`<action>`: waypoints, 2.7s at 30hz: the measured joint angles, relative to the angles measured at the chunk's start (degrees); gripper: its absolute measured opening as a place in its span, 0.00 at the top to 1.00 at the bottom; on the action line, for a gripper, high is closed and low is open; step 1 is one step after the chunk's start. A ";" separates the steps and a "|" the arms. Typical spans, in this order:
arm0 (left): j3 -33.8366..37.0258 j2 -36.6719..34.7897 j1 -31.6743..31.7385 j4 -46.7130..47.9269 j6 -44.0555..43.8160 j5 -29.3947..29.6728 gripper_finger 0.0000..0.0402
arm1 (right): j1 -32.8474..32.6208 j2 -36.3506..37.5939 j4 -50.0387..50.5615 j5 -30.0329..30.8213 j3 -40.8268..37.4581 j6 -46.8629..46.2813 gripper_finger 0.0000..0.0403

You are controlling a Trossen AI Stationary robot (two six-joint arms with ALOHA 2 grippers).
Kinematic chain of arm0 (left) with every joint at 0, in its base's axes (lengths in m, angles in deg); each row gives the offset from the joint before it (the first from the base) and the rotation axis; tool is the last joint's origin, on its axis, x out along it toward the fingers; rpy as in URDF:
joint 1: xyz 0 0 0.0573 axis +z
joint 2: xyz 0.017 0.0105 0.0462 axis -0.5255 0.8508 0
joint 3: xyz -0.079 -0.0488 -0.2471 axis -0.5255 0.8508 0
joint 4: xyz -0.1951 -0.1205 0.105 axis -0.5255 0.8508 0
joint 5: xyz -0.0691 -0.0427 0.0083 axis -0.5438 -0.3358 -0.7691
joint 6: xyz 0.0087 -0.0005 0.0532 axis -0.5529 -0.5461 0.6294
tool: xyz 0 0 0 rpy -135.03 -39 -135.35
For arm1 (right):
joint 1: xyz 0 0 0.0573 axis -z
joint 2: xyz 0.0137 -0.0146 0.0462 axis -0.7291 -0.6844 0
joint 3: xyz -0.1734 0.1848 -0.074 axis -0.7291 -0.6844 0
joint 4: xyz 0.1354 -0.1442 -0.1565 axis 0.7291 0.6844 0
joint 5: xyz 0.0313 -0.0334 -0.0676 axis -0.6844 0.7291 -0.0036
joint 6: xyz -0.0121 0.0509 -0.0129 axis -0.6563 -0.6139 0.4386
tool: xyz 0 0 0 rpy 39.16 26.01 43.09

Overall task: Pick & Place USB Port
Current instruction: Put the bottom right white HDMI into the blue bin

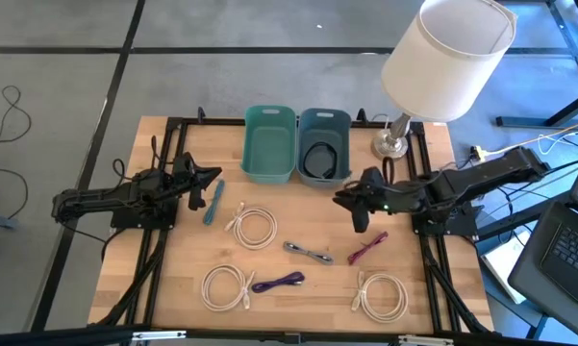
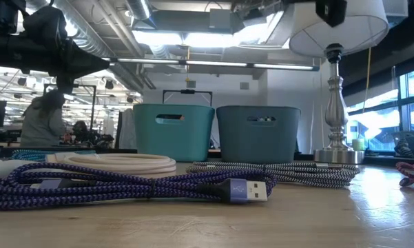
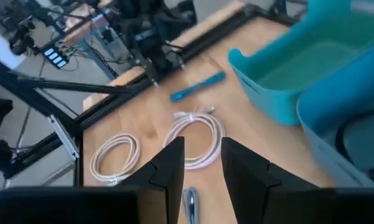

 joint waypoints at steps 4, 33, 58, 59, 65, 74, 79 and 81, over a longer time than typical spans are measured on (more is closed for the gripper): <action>0.00 0.00 0.00 0.00 0.20 0.02 0.99 | -2.20 -0.03 4.64 -0.09 1.75 1.83 0.73; 0.00 1.51 0.01 -0.24 2.82 3.04 0.99 | -12.80 -17.73 37.44 -33.08 1.75 -33.31 0.89; 0.00 1.51 0.00 -0.24 2.23 2.90 0.98 | -22.96 -23.07 26.21 -44.91 -4.71 -40.32 0.52; 0.00 1.51 0.01 -0.23 2.12 2.89 0.98 | -23.61 -23.77 24.92 -44.91 -5.11 -40.32 0.52; 0.00 1.51 0.00 -0.24 2.10 2.89 0.99 | -25.95 -27.62 18.87 -44.93 -8.72 -40.27 0.52; 0.00 1.49 0.00 -0.24 1.96 2.82 0.99 | -26.26 -30.81 17.51 -44.34 -10.34 -39.64 0.59; 0.00 1.49 0.00 -0.24 2.80 2.95 0.99 | -26.16 -31.81 18.39 -45.14 -10.25 -39.92 0.86; 0.00 1.49 0.01 -0.24 2.83 2.91 0.99 | -25.87 -31.73 18.11 -45.73 -10.23 -39.92 0.95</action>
